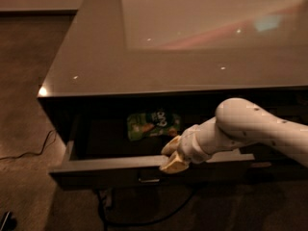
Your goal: Open top drawer
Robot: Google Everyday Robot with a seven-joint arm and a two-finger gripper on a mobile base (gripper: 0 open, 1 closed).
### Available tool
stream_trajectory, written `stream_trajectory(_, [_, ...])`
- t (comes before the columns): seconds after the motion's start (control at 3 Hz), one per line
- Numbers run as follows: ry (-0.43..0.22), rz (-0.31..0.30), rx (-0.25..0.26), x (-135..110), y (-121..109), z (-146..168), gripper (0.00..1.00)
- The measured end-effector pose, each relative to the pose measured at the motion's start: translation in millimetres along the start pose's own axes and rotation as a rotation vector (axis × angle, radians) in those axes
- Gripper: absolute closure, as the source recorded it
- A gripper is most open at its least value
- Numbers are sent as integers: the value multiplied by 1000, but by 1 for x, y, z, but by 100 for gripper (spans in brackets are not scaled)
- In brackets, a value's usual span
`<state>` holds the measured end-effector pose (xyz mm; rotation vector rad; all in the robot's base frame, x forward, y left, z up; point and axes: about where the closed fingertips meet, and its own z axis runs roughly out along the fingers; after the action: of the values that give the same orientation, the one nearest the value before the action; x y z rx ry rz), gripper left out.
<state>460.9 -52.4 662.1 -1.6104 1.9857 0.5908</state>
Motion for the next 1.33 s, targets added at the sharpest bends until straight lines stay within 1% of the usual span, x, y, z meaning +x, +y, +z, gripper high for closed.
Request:
stream_trajectory(0.33, [14, 3, 12, 2, 9, -10, 100])
stream_trajectory(0.67, [14, 3, 12, 0, 10, -12, 82])
stream_trajectory(1.0, [33, 22, 30, 2, 20, -29, 59])
stream_trajectory(1.33, [44, 36, 39, 3, 26, -39, 35])
